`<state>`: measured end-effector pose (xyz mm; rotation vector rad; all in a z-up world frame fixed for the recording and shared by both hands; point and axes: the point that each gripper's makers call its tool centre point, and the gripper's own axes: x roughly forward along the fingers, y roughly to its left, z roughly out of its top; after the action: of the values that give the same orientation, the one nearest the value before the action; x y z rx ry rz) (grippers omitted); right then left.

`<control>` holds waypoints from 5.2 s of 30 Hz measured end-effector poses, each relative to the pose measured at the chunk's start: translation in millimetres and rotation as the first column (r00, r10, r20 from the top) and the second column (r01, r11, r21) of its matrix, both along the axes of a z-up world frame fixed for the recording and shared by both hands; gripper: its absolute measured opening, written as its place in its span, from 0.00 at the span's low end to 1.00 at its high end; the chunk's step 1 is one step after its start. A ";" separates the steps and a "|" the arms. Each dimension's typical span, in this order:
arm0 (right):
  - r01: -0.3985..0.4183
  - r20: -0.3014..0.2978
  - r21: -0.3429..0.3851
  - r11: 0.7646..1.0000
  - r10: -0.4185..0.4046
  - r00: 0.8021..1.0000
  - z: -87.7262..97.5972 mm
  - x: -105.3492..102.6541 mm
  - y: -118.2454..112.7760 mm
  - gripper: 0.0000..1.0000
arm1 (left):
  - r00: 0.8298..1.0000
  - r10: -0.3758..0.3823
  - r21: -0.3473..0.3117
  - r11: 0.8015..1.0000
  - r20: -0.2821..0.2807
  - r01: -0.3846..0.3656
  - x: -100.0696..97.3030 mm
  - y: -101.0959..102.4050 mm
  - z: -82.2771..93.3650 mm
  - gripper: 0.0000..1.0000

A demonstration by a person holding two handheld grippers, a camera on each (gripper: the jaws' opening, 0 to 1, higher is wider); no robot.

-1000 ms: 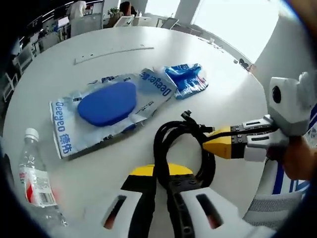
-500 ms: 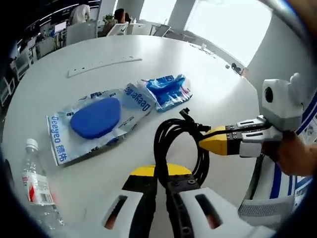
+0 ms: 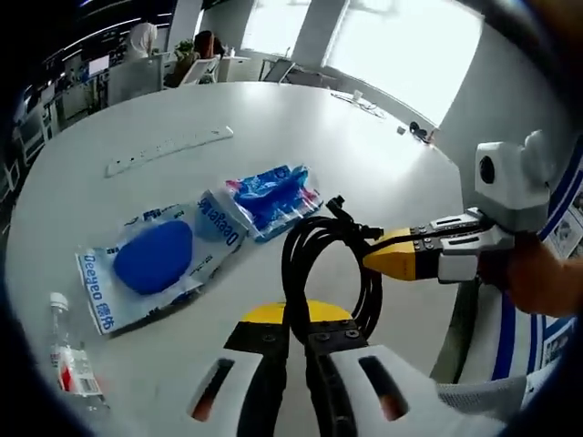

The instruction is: Arrange the tabletop items into an orderly group along one side of the table until the central work area is clear of visible clutter.

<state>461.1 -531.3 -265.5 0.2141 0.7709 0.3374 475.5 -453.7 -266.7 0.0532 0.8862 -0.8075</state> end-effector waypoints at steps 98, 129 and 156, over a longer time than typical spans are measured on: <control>0.038 -0.119 -0.078 0.996 -0.047 0.992 -63.1 14.0 -56.2 0.17 | 0.992 -0.010 0.016 1.000 -0.126 0.012 20.2 -37.0 -60.3 0.22; -0.074 -0.034 -0.048 0.996 0.073 0.997 -21.3 22.7 -34.0 0.54 | 0.997 -0.030 -0.030 0.999 -0.071 0.028 15.9 -12.2 -29.8 0.45; -0.162 0.010 0.024 0.987 0.162 0.987 7.8 23.5 -2.4 0.68 | 1.000 -0.028 -0.084 0.996 -0.013 0.027 13.8 36.7 9.7 0.65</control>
<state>484.6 -533.8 -257.8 0.1737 0.7788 0.5014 489.4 -417.1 -257.0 -0.0134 0.8653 -0.8705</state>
